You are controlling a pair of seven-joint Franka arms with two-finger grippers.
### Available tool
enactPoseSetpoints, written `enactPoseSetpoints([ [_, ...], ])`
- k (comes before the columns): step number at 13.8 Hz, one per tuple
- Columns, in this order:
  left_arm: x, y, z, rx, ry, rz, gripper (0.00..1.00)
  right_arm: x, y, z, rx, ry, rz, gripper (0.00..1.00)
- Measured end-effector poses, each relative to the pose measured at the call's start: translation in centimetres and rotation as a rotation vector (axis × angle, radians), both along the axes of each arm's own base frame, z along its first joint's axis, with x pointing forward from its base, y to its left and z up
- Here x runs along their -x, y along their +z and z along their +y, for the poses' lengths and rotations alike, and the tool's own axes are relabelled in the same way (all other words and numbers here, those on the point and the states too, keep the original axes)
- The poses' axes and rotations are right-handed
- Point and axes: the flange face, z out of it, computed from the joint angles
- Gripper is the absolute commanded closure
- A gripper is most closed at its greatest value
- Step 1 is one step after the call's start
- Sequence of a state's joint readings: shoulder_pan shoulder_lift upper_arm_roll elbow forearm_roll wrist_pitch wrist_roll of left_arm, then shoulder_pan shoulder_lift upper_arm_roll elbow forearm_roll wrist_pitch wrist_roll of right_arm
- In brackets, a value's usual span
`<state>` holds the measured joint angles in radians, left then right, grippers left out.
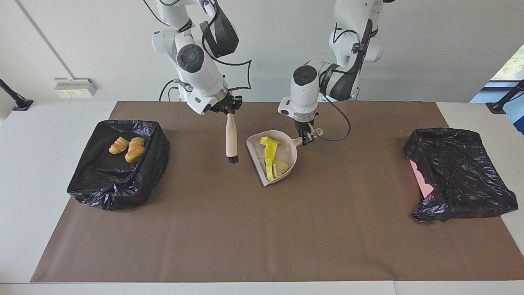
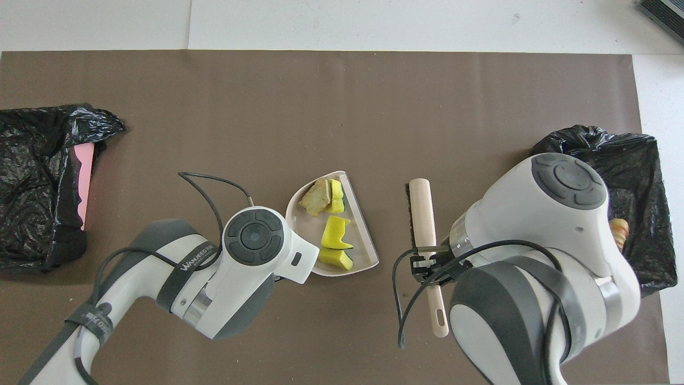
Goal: Sweep and dump trash in bin
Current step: 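Carry the loaded dustpan to the nearby black bag with the left gripper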
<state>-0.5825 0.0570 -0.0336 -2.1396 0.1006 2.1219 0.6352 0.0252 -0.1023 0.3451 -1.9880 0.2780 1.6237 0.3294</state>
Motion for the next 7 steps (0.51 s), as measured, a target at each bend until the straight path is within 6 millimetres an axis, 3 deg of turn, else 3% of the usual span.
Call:
enactPoseSetpoints([
  [2,-1.4,2.5,2.9,0.011,-0.027,-0.013,1.00,2.1,1.2,1.3,0.042,-0.032,-0.002,1.00],
  [4,-2.7,6.6,7.8,0.010,-0.038,-0.014,1.00,5.0,0.2,4.8,0.092,-0.054,0.010,1.00],
  [7,-4.4,11.8,17.8,0.012,-0.044,-0.019,1.00,7.8,-3.0,9.1,0.098,-0.062,-0.033,1.00],
])
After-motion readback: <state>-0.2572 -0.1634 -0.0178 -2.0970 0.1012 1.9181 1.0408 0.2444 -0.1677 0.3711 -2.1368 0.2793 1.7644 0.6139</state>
